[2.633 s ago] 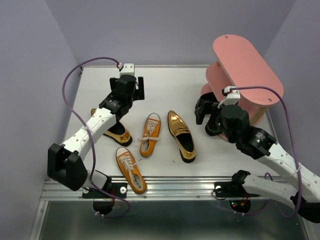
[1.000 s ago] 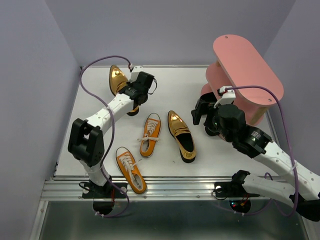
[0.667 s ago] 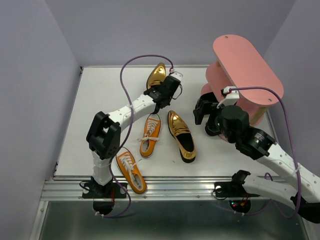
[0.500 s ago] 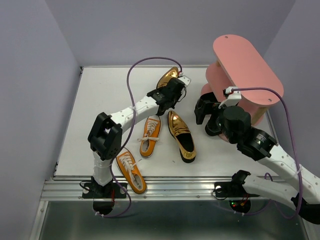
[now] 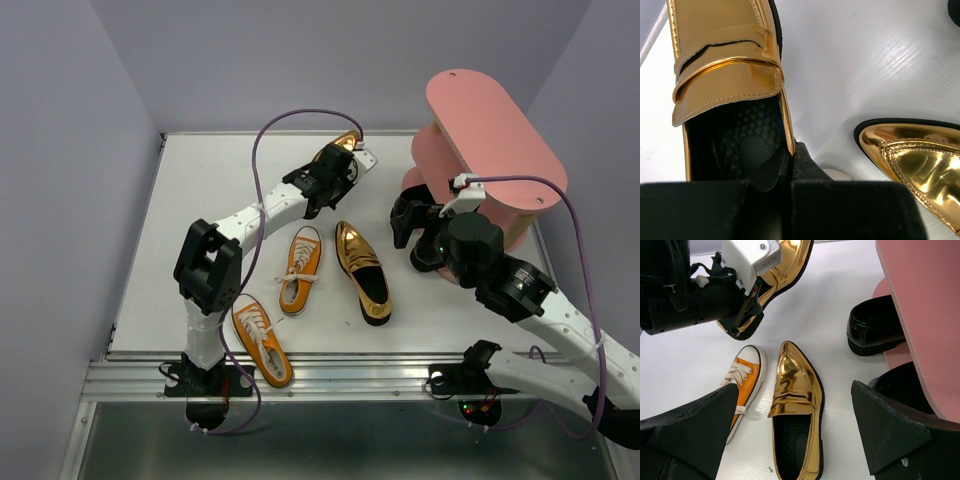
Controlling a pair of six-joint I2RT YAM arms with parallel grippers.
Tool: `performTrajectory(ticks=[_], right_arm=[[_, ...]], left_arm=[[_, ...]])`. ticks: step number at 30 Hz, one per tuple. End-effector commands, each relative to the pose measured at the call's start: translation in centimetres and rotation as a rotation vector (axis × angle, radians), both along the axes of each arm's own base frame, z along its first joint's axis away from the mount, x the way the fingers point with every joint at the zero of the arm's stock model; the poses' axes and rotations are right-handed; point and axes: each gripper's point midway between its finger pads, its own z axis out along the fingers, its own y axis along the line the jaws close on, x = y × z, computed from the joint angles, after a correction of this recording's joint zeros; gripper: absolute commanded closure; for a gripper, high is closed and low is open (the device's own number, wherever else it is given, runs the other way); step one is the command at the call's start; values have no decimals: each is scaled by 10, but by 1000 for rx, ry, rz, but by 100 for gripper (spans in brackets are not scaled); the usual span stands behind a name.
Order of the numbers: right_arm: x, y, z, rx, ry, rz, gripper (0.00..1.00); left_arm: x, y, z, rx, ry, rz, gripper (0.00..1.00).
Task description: Place and organize the shoes onto the shoe shelf
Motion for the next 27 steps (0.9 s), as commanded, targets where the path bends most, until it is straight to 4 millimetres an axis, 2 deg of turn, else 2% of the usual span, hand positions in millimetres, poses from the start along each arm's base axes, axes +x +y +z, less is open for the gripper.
performTrajectory(ticks=[1, 4, 7, 8, 12, 15, 19, 24, 27], right_arm=[[-2, -5, 9, 20, -25, -19, 0], [-2, -5, 9, 21, -24, -17, 0], [-3, -5, 9, 19, -25, -17, 0], [-3, -6, 9, 16, -23, -20, 0], [-4, -8, 8, 13, -21, -28, 0], [-4, -10, 10, 12, -22, -32, 0], [-4, -12, 9, 2, -20, -40, 0], [-4, -10, 9, 2, -16, -35, 0], [-3, -10, 8, -1, -15, -36, 0]], left_arm=[[29, -11, 51, -69, -121, -55, 100], [38, -15, 53, -91, -128, -92, 100], [45, -21, 44, -101, -123, -137, 100], [45, -29, 37, -123, -96, -177, 100], [58, -33, 19, -142, -43, -186, 100], [71, -28, 0, -127, -8, -155, 100], [76, -28, -13, -112, 54, -120, 100], [81, -22, -15, -95, 35, -82, 92], [80, -18, -3, -101, 6, -64, 90]])
